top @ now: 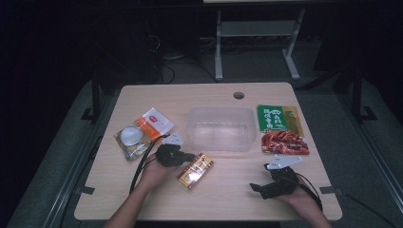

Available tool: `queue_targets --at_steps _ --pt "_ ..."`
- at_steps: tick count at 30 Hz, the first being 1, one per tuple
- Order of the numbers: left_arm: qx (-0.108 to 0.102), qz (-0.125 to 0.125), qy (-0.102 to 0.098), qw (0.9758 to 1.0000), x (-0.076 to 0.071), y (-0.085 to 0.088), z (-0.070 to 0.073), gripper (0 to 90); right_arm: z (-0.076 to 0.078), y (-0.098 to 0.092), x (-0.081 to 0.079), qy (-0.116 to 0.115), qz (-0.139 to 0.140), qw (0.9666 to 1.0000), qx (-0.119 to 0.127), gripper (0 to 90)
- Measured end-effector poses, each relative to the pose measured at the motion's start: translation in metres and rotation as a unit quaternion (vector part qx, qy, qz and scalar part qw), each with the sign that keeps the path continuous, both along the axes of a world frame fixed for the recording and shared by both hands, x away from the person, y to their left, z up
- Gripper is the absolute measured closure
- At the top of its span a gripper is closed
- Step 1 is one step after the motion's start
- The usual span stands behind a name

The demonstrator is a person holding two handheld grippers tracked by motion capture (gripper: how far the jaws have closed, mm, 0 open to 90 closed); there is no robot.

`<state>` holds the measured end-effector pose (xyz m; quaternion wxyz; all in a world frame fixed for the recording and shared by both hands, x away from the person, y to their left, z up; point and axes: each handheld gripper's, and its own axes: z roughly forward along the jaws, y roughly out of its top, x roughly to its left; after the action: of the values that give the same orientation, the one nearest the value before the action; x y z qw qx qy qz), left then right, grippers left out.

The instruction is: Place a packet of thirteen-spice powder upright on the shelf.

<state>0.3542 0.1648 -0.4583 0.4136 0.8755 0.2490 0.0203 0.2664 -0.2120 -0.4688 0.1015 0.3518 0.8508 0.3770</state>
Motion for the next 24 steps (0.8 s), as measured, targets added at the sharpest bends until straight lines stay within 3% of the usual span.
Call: queue_targets --at_steps 10,17,24 --pt "-0.003 -0.036 0.008 0.9993 -0.010 -0.024 -0.002 89.7 0.000 0.000 0.000 -0.001 0.001 1.0000 0.000 6.9" --pt "0.004 -0.059 0.014 0.9982 -0.008 -0.045 -0.007 89.7 0.001 0.000 0.000 0.001 0.001 1.0000 -0.001 6.9" --pt "-0.003 -0.076 0.019 0.9969 -0.003 -0.065 -0.009 89.7 0.001 0.000 0.000 0.000 0.002 1.0000 0.000 6.9"
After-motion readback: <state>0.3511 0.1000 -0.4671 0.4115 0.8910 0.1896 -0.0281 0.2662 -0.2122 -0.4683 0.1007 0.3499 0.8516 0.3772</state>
